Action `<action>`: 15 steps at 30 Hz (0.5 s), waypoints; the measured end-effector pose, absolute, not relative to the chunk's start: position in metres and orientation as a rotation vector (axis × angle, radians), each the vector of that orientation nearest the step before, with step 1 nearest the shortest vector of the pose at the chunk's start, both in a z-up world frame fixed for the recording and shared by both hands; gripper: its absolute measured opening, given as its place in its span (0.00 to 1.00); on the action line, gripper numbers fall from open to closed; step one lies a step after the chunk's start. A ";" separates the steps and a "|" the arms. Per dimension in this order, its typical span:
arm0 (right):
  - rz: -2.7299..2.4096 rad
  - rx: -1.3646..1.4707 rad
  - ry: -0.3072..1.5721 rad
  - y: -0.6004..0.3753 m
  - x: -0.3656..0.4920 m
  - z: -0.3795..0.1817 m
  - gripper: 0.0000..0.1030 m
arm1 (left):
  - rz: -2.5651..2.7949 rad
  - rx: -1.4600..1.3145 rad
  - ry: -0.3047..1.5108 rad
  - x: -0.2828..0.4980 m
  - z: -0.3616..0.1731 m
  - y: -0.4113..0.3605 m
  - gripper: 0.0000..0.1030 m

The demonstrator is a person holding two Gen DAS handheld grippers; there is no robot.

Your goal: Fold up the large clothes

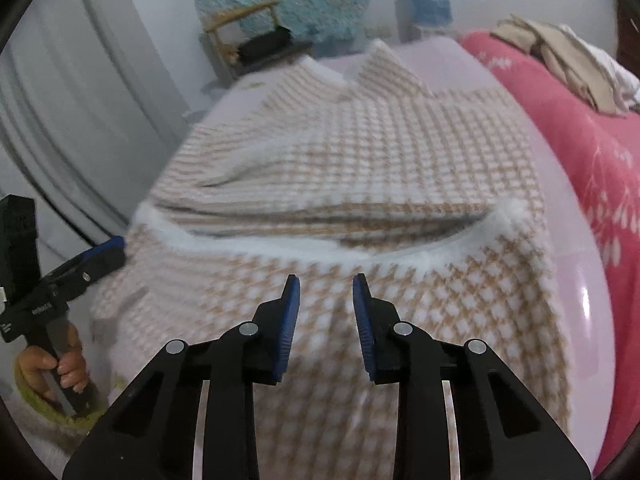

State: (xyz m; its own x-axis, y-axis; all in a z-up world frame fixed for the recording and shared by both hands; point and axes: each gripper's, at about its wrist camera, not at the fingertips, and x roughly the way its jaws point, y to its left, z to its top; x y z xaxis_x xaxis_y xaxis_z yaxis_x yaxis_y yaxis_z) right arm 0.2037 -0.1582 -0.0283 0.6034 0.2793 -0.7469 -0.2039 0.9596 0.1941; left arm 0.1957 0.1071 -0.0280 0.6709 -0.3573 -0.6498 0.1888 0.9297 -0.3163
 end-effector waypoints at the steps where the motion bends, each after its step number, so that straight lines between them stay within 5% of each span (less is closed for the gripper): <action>1: 0.300 0.078 0.874 -0.155 0.195 -0.024 0.27 | -0.327 -0.217 0.779 0.191 -0.028 0.102 0.77; 8: 0.315 -0.063 0.971 -0.118 0.182 -0.055 0.27 | -0.255 -0.052 0.922 0.186 -0.068 0.073 0.77; 15: 0.306 -0.106 0.943 -0.118 0.173 -0.049 0.27 | -0.307 -0.112 0.853 0.180 -0.052 0.081 0.77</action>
